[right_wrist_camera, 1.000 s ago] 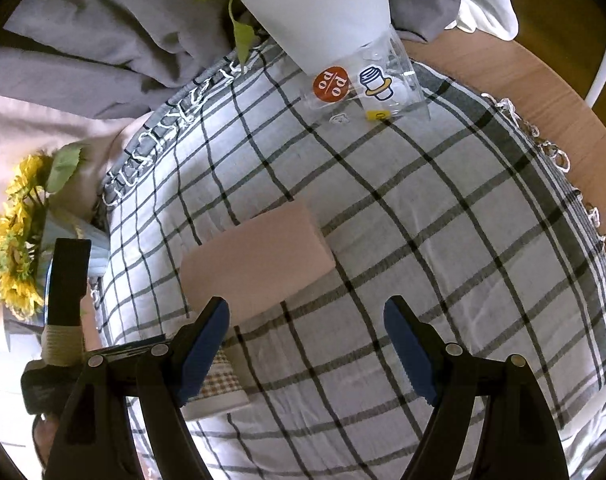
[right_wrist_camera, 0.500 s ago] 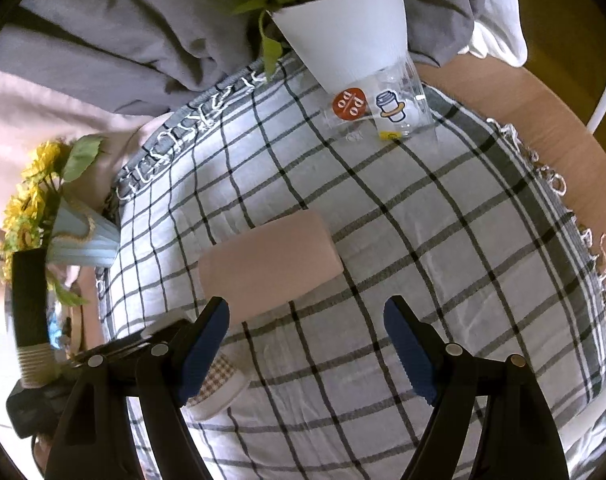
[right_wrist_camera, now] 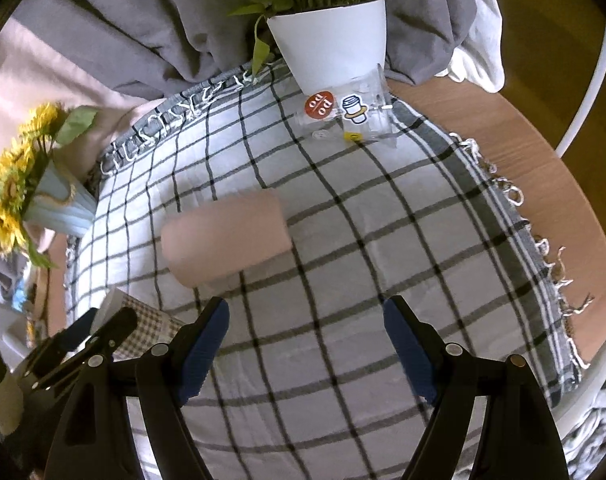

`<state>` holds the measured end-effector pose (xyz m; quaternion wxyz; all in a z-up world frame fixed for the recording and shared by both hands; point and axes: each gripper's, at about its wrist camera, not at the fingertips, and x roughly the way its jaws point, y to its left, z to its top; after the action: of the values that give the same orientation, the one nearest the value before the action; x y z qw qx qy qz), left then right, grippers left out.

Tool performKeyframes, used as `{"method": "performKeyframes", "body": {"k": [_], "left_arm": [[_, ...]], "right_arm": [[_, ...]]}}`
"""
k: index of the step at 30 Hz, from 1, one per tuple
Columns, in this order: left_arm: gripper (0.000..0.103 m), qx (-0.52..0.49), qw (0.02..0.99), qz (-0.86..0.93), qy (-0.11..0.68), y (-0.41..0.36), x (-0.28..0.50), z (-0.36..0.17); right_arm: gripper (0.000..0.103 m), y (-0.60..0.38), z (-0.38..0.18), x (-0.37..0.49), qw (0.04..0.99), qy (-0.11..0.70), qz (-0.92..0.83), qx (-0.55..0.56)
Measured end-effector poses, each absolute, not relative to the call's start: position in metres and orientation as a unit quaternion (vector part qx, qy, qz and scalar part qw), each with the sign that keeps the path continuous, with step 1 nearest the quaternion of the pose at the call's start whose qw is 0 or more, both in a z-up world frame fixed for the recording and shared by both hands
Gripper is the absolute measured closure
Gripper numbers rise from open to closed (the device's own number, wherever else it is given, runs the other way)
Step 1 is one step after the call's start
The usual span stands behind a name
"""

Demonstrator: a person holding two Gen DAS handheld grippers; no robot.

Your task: Flip cup upside down

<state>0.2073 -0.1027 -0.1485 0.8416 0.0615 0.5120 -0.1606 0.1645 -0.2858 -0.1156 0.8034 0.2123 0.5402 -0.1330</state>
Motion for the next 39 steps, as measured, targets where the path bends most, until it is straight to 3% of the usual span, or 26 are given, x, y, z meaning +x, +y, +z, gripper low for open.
{"method": "performKeyframes", "body": {"k": [6, 11, 19, 27, 39], "left_arm": [[0.042, 0.069, 0.843, -0.169, 0.506, -0.108, 0.189, -0.156], [0.012, 0.047, 0.863, -0.171, 0.472, -0.105, 0.176, -0.149], [0.0, 0.025, 0.919, -0.097, 0.381, -0.078, 0.131, -0.109], [0.0, 0.013, 0.951, -0.038, 0.305, -0.03, 0.09, -0.062], [0.0, 0.001, 0.959, -0.058, 0.278, 0.021, 0.045, -0.04]], "right_arm": [[0.023, -0.289, -0.121, 0.149, 0.798, 0.553, -0.141, 0.195], [0.023, -0.288, -0.119, 0.14, 0.799, 0.555, -0.142, 0.182], [0.019, -0.278, -0.088, 0.123, 0.836, 0.517, -0.122, 0.137], [0.018, -0.24, -0.049, 0.101, 0.876, 0.462, -0.082, 0.113], [0.016, -0.176, -0.01, 0.048, 0.909, 0.4, -0.074, 0.092]]}}
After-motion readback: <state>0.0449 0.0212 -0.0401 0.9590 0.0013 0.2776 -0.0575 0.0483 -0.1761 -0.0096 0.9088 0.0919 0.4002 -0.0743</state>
